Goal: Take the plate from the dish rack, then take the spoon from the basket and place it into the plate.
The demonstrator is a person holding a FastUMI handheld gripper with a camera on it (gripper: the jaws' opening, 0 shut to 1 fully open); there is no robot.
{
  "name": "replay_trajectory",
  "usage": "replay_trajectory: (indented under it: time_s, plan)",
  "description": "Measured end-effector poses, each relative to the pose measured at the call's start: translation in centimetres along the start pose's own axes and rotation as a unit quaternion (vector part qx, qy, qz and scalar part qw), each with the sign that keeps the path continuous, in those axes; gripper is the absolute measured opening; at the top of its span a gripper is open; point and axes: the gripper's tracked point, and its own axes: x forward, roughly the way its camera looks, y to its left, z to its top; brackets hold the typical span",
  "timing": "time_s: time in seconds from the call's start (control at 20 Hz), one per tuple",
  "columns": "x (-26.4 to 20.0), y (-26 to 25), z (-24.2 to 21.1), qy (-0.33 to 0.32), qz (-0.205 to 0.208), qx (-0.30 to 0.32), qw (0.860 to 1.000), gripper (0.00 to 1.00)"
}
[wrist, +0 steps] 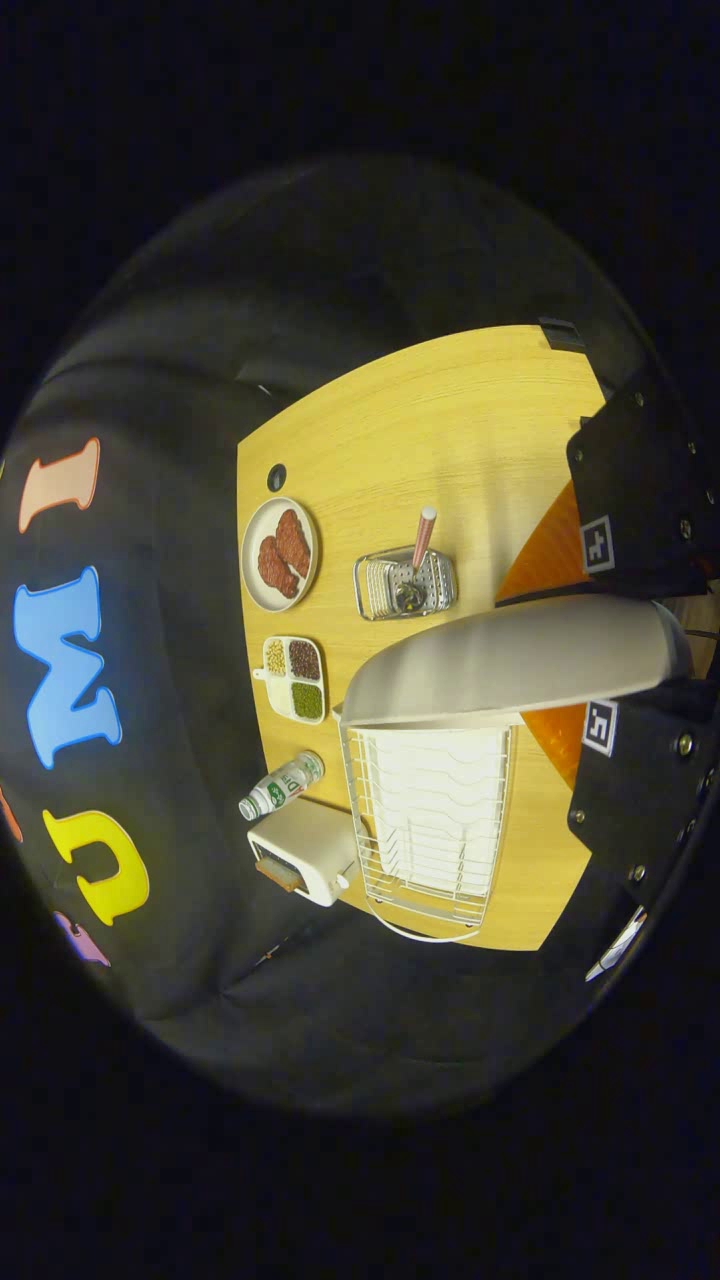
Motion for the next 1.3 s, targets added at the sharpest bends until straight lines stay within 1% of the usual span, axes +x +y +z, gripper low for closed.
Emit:
replay_trajectory:
  time_s: [0.15, 0.35, 0.5, 0.6, 0.75, 0.95, 1.1, 1.25, 1.3]
  plan:
    - [0.9, -1.4, -2.3, 0.019, 0.015, 0.021, 0.999, 0.30]
    - [3.4, -2.5, -4.8, 0.023, 0.032, 0.032, 0.999, 0.30]
    - [5.7, -2.8, -7.6, 0.033, 0.045, 0.046, 0.997, 0.30]
    - [7.4, -3.1, -9.5, 0.048, 0.045, 0.065, 0.996, 0.30]
    - [8.6, -2.8, -11.5, 0.057, 0.063, 0.089, 0.992, 0.30]
    - [9.8, -2.2, -13.0, 0.039, 0.092, 0.109, 0.989, 0.30]
    - [11.2, -2.2, -13.9, 0.041, 0.115, 0.139, 0.983, 0.30]
    - [12.0, -2.4, -13.8, 0.038, 0.155, 0.168, 0.973, 0.30]
    - [12.7, -2.9, -14.3, 0.040, 0.148, 0.166, 0.974, 0.31]
